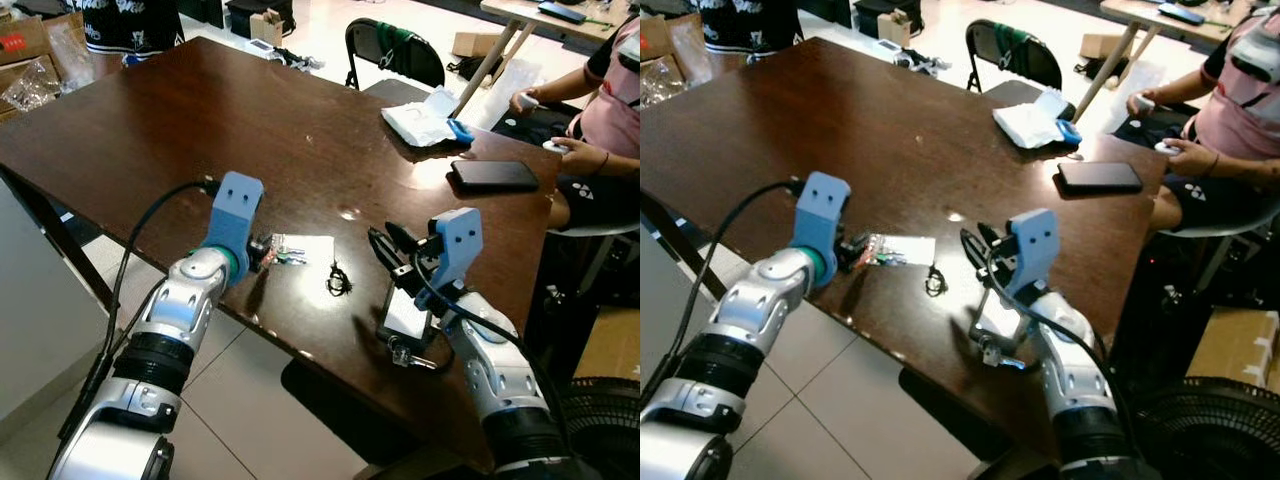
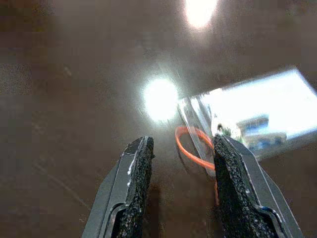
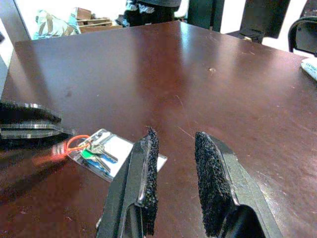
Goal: Hang keys on a hook
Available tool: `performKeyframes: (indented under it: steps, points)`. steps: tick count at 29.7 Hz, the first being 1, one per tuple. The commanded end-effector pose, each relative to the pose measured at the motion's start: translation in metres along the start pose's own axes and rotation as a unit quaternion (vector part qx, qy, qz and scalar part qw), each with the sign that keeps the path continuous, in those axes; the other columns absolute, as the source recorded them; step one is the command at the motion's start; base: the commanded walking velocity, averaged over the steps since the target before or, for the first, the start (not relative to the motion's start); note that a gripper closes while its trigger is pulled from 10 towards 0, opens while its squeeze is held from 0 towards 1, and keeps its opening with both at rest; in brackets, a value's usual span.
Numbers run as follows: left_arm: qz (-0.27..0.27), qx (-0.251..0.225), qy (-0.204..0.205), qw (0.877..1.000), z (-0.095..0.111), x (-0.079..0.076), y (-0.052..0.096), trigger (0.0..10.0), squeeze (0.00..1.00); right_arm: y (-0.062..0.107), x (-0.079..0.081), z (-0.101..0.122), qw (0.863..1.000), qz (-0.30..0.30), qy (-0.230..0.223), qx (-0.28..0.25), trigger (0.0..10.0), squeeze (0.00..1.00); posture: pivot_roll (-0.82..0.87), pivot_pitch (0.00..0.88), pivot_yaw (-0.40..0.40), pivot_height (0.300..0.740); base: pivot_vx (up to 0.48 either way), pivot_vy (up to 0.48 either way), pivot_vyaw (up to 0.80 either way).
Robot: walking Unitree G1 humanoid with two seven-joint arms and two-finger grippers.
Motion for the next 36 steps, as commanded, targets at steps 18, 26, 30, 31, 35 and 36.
performKeyframes:
  steps: [18,26,30,31,35,36]
  points:
    - [-0.033,-0.008,0.055,0.998,0.012,-0.009,0.008,10.0,0.00,0.008,0.002,-0.011,1.000,0.003,-0.005,0.016,10.0,0.00,0.05,0.234,0.075,0.740,0.000,0.000,0.00]
    - [-0.073,-0.012,0.029,0.997,0.018,-0.020,0.029,10.0,0.00,0.008,0.004,-0.012,1.000,0.001,-0.009,0.014,10.0,0.00,0.07,0.230,0.089,0.740,0.000,0.000,0.00]
    - [-0.078,0.009,0.016,0.997,-0.001,-0.038,0.034,10.0,0.00,0.008,0.005,-0.012,1.000,0.000,-0.009,0.014,10.0,0.00,0.06,0.222,0.089,0.740,0.000,0.000,0.00]
    - [-0.078,0.012,0.016,0.997,-0.004,-0.042,0.035,10.0,0.00,0.008,0.005,-0.012,1.000,0.000,-0.009,0.014,10.0,0.00,0.06,0.222,0.089,0.740,0.000,0.000,0.00]
    - [-0.067,0.021,0.015,0.997,-0.010,-0.051,0.035,10.0,0.00,0.008,0.003,-0.012,1.000,-0.001,-0.008,0.014,10.0,0.00,0.06,0.213,0.090,0.740,0.000,0.000,0.00]
    - [-0.067,0.021,0.015,0.997,-0.010,-0.051,0.035,10.0,0.00,0.008,0.003,-0.012,1.000,-0.001,-0.008,0.014,10.0,0.00,0.06,0.213,0.090,0.740,0.000,0.000,0.00]
Point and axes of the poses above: a point about 5 cm out from each wrist's last joint towards the gripper, its own y axis pointing back from the gripper into the wrist, its own z axis along the axis of the wrist's last joint, x = y × z, the point moved 5 cm from there along -y, pointing out of the wrist towards the gripper, and after that the axes turned 4 degrees about y, right-handed, at the moved point
